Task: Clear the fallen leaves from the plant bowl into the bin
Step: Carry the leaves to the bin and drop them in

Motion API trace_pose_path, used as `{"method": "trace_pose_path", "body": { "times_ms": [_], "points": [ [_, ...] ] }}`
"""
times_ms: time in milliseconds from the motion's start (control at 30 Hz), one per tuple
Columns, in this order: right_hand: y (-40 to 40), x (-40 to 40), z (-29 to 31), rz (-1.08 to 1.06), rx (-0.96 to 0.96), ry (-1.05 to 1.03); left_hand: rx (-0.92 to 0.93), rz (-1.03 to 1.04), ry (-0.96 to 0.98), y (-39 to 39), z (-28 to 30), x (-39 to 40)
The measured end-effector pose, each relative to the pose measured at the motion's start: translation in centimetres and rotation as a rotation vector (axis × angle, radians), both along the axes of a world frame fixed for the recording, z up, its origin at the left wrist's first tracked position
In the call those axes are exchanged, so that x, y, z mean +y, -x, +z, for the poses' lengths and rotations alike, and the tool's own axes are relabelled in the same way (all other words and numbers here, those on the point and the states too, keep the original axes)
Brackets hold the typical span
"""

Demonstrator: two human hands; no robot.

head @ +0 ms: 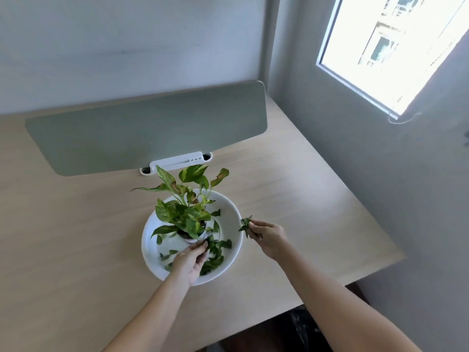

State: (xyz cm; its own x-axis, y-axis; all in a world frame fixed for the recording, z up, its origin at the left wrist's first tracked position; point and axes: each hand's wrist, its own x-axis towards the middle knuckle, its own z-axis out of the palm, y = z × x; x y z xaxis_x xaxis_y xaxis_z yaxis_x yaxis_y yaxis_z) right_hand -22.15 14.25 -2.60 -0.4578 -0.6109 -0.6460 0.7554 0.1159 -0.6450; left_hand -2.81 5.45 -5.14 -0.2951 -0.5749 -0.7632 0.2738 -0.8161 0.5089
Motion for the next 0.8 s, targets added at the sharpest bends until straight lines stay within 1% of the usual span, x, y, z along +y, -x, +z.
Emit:
{"method": "trace_pose_path", "body": {
  "times_ms": [67, 167, 300, 433, 533, 667, 733, 800],
  "points": [
    [1.8, 2.4, 0.2, -0.042, -0.005, 0.020, 0.027, -0.033, -0.014, 2.0, 0.3, 2.0],
    [4.9, 7.3, 0.5, -0.103, 0.002, 0.037, 0.052, -0.140, -0.004, 6.0, 0.8, 5.8],
    [9.7, 15.8, -0.1, -0.160, 0.006, -0.024, 0.119, -0.279, 0.002, 12.7, 1.2, 12.4],
    [13.2, 25.2, -2.5, -0.313, 0.037, -0.109, 0.122, -0.470, 0.012, 19.2, 0.3, 20.4],
    [14.0, 30.5, -4.9, -0.364, 0.031, -0.207, 0.036, -0.631, -0.017, 22.1, -1.1, 25.6],
    [13.9, 35.0, -9.8, -0.381, -0.005, -0.378, -0.081, -0.791, -0.102, 24.4, -5.0, 30.1],
    [13.7, 36.2, -13.1, -0.399, -0.029, -0.473, -0.178, -0.843, -0.132, 25.2, -8.1, 31.4],
    [13.1, 36.8, -15.9, -0.397, -0.054, -0.548, -0.280, -0.852, -0.157, 25.4, -10.8, 31.9]
  ]
}}
